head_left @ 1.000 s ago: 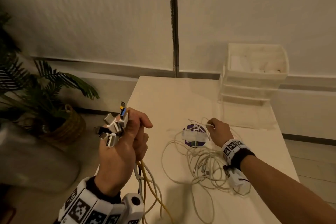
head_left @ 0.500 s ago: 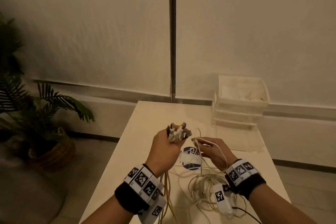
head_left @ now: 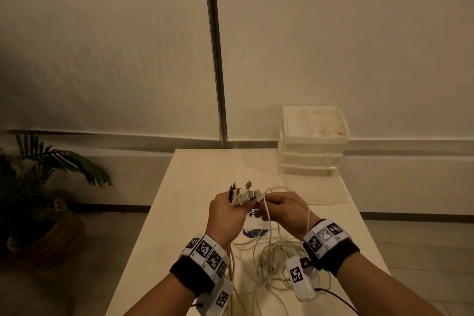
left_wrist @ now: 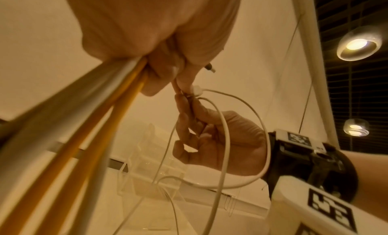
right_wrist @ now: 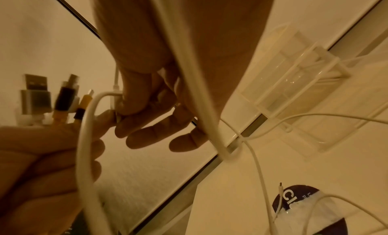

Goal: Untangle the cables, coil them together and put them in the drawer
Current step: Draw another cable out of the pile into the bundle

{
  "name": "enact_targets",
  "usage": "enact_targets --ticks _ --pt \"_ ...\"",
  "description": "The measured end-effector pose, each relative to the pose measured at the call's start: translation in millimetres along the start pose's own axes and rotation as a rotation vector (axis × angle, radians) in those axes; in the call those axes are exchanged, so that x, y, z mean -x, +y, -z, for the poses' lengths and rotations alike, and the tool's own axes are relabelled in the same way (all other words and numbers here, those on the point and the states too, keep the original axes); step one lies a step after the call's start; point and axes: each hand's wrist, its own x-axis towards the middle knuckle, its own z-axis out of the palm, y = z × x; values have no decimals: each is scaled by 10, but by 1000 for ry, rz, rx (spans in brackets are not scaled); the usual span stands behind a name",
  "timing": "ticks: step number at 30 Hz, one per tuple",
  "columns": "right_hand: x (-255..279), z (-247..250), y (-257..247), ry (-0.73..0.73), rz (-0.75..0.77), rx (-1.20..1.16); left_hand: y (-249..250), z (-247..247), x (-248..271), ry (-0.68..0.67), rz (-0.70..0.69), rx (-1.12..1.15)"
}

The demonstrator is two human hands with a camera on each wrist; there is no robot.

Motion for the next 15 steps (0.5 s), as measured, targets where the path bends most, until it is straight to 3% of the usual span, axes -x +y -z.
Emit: enact_targets --ticks 7,15 --pt "30 -81 -91 113 53 -63 28 -38 68 33 -22 -78" --pt "91 -118 -204 112 49 34 -15 24 92 84 -36 -26"
